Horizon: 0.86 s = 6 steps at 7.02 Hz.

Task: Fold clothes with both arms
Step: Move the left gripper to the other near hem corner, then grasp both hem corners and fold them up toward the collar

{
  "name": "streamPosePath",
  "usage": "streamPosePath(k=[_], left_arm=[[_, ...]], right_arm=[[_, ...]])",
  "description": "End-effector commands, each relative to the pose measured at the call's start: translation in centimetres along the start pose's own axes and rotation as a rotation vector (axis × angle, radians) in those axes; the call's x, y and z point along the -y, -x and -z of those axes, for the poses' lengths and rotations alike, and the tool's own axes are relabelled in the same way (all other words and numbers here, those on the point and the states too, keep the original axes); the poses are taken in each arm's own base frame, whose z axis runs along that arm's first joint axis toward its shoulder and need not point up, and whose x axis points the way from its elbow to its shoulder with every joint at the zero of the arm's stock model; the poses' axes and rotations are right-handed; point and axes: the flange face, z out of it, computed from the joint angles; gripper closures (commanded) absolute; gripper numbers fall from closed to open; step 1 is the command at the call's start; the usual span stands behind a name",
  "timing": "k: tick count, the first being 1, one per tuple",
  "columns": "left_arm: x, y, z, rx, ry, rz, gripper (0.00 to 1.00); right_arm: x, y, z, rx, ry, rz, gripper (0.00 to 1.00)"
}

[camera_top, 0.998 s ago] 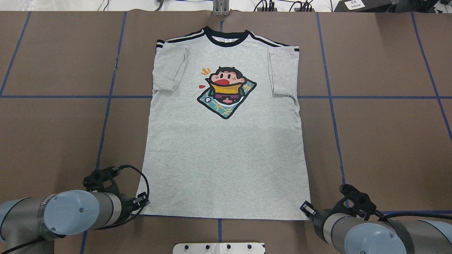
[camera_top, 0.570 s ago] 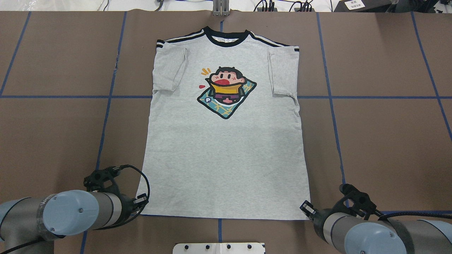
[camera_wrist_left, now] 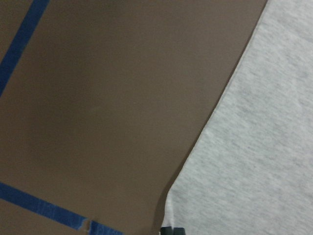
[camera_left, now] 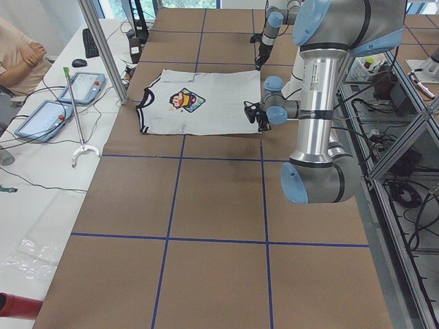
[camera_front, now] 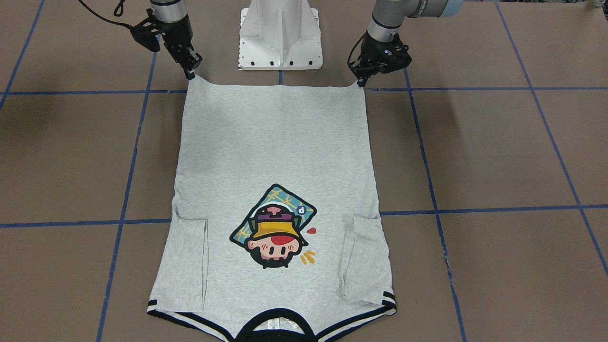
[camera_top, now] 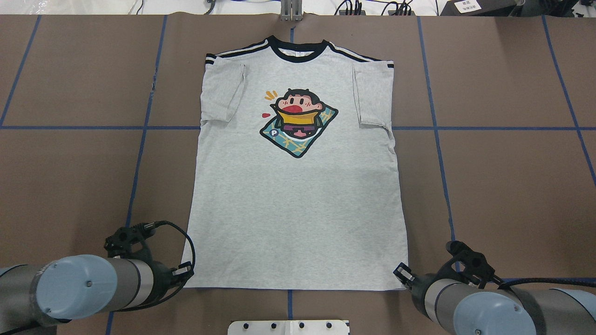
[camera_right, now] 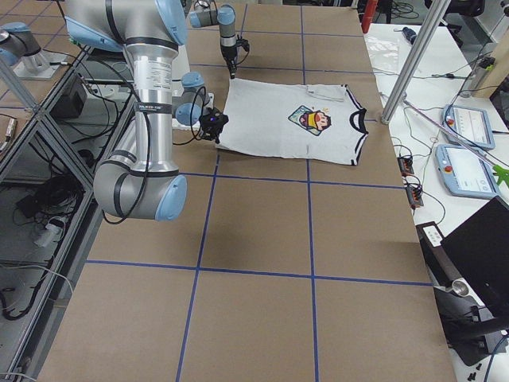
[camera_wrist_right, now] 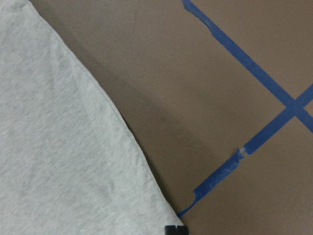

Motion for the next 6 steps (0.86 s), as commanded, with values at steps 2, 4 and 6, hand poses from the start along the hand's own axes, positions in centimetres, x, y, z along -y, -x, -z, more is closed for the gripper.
streamPosePath(k=[2, 4, 6], left_arm=[[-2.8, 2.3, 4.4, -0.016, 0.066, -0.034, 1.0], [-2.8, 1.6, 5.9, -0.048, 0.071, -0.033, 1.0], [2.4, -1.4, 8.2, -0.137, -0.034, -0.096, 1.0]], right_arm=[[-1.3, 0.1, 2.8, 0.03, 0.057, 0.01, 1.0], [-1.4, 0.4, 6.0, 0.021, 0.078, 0.015, 1.0], [3.4, 3.4, 7.0, 0.078, 0.001, -0.042, 1.0]])
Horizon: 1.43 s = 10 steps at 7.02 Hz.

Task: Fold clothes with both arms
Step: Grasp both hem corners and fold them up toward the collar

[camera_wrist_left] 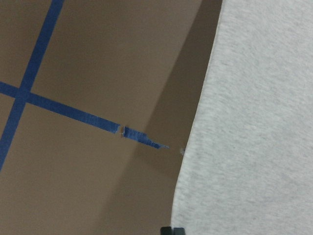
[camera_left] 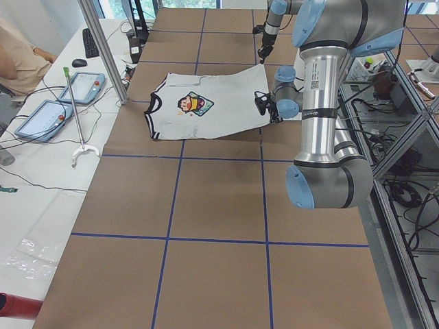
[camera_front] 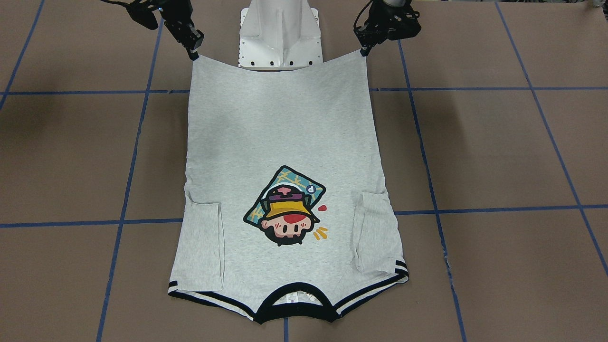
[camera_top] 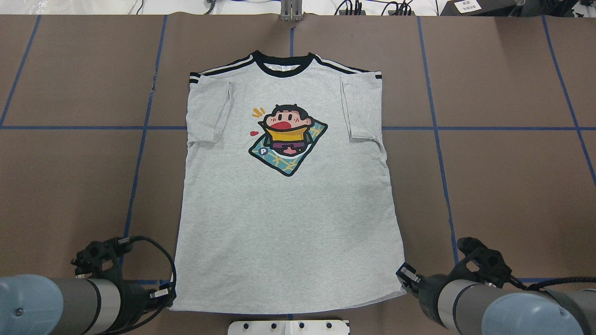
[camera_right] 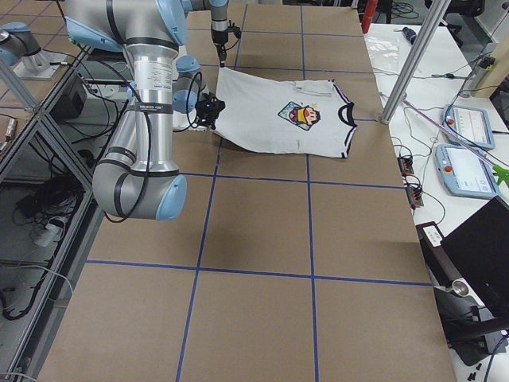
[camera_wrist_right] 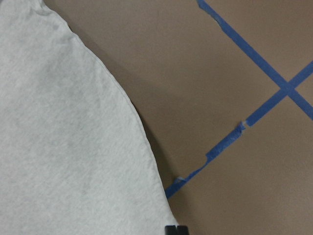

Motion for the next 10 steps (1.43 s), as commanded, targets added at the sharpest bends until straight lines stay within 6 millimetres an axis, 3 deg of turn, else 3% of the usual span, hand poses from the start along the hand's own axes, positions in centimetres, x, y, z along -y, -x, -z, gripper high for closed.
streamPosePath(k=[1, 2, 3, 5, 6, 7, 8, 9, 10], left_arm=[[9.0, -5.4, 4.0, -0.124, -0.188, -0.142, 1.0], [13.8, -5.9, 4.3, -0.115, -0.273, -0.115, 1.0], [18.2, -7.8, 3.7, -0.096, -0.344, -0.163, 1.0], [26.2, -10.7, 2.0, -0.04, -0.443, -0.193, 1.0], [29.5, -10.8, 0.1, -0.006, -0.468, -0.205, 1.0], [32.9, -9.6, -4.2, -0.036, -0.485, -0.211, 1.0], [35.5, -8.1, -5.3, -0.095, -0.518, -0.219, 1.0], [36.7, -7.5, -5.3, -0.087, -0.53, -0.215, 1.0], [37.8, -8.3, -4.9, -0.076, -0.545, -0.248, 1.0]], right_arm=[[5.6, 4.7, -0.1, 0.063, -0.111, 0.062, 1.0], [9.4, 8.1, -0.9, 0.067, -0.152, 0.092, 1.0], [14.5, 11.6, -1.2, 0.041, -0.133, 0.11, 1.0], [22.3, 19.8, -4.1, 0.007, -0.194, 0.171, 1.0], [25.1, 23.2, -5.7, -0.021, -0.231, 0.19, 1.0], [26.7, 25.2, -8.0, -0.059, -0.249, 0.182, 1.0], [28.4, 27.3, -10.0, -0.04, -0.26, 0.174, 1.0], [30.5, 29.3, -12.5, -0.009, -0.269, 0.169, 1.0], [32.2, 30.9, -13.4, -0.01, -0.283, 0.167, 1.0]])
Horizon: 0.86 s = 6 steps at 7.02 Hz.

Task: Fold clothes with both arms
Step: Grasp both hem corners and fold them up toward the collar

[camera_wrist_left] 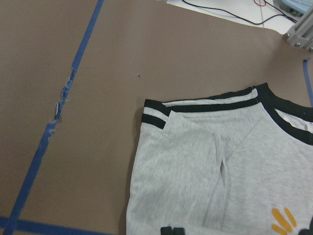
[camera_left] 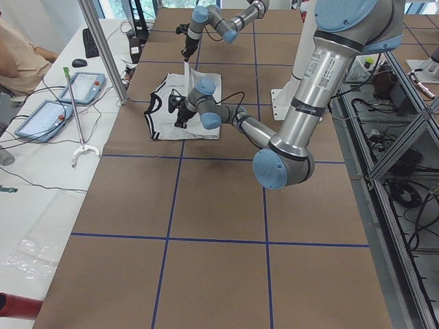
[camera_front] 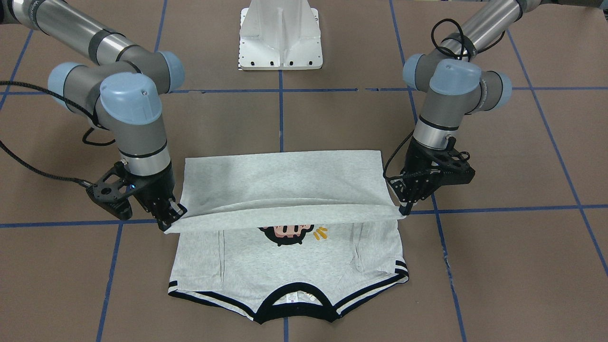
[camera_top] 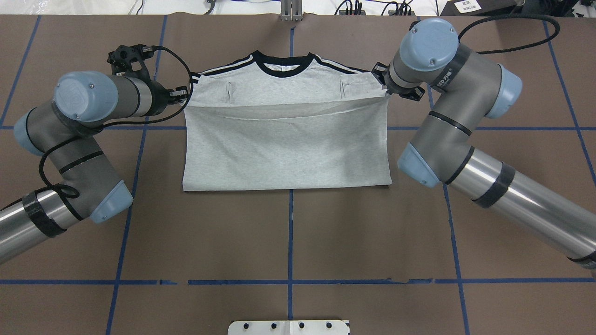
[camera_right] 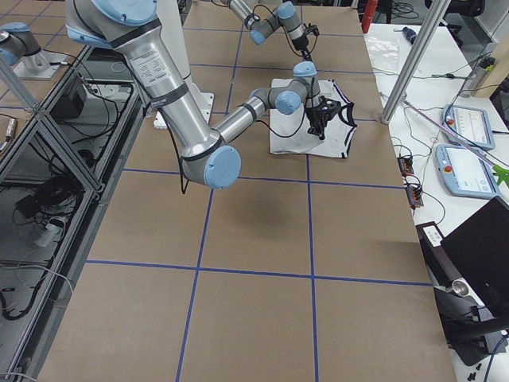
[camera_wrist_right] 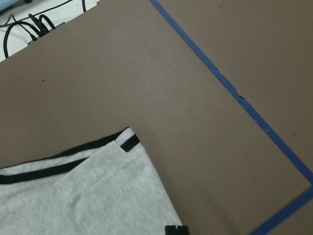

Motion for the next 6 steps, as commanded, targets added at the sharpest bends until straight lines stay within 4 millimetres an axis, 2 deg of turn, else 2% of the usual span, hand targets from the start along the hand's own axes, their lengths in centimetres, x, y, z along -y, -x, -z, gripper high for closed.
streamPosePath(k=[1, 3, 5, 6], left_arm=[[3.6, -1.4, 0.1, -0.021, -0.047, -0.016, 1.0], [3.9, -0.7, -1.1, 0.0, -0.046, -0.026, 1.0], [4.2, -0.8, -3.2, 0.027, -0.042, -0.025, 1.0], [4.4, -1.0, -3.7, 0.023, -0.043, -0.026, 1.0]], right_arm=[[3.0, 2.0, -2.8, -0.008, -0.023, 0.014, 1.0], [3.2, 1.7, -4.0, -0.031, -0.024, 0.012, 1.0], [3.4, 2.4, -5.6, -0.003, -0.027, 0.019, 1.0], [3.4, 2.8, -5.6, 0.004, -0.027, 0.02, 1.0]])
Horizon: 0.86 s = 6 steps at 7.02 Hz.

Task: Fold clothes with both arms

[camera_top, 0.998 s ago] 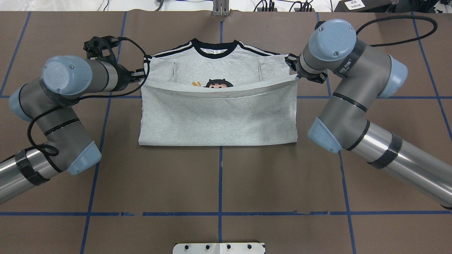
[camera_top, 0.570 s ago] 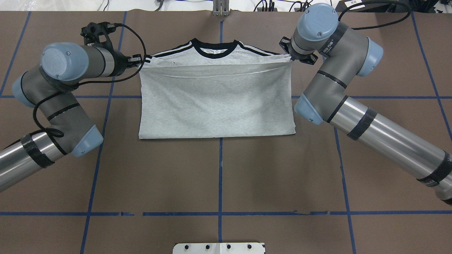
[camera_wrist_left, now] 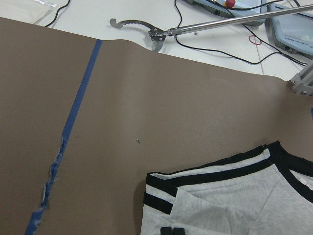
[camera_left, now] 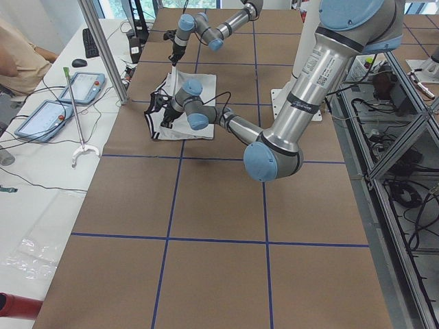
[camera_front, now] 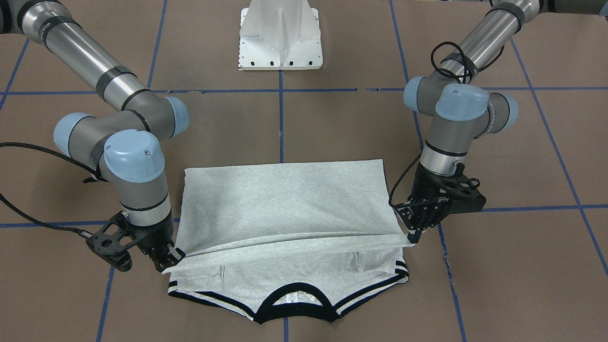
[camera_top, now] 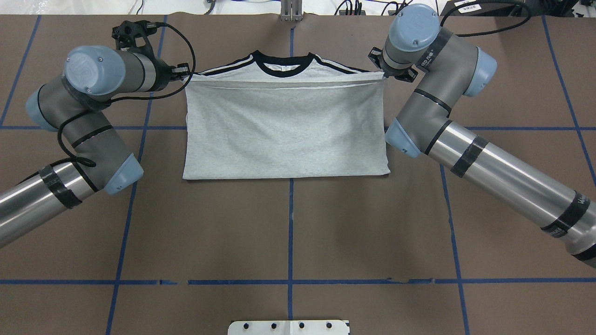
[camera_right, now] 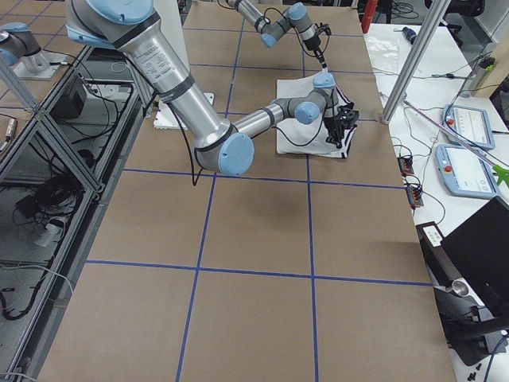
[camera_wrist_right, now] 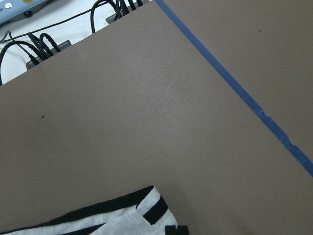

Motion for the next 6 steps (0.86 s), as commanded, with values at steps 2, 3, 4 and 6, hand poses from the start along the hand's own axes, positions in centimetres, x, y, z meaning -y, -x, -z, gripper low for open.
streamPosePath(k=[2, 3, 4, 6], left_arm=[[-0.2, 1.2, -2.5, -0.018, -0.008, -0.002, 0.79], [-0.2, 1.2, -2.5, -0.018, -0.008, 0.0, 0.59], [-0.3, 1.3, -2.5, -0.019, -0.006, 0.0, 0.55], [-0.2, 1.4, -2.0, -0.056, -0.019, -0.004, 0.53]], right_arm=[[0.0, 0.6, -0.3, 0.016, -0.001, 0.003, 1.0], [0.0, 1.0, 0.3, 0.029, 0.0, 0.006, 0.64], [0.1, 1.6, 1.5, 0.057, -0.002, 0.001, 0.53], [-1.9, -0.7, 5.4, 0.144, 0.034, 0.009, 0.45]])
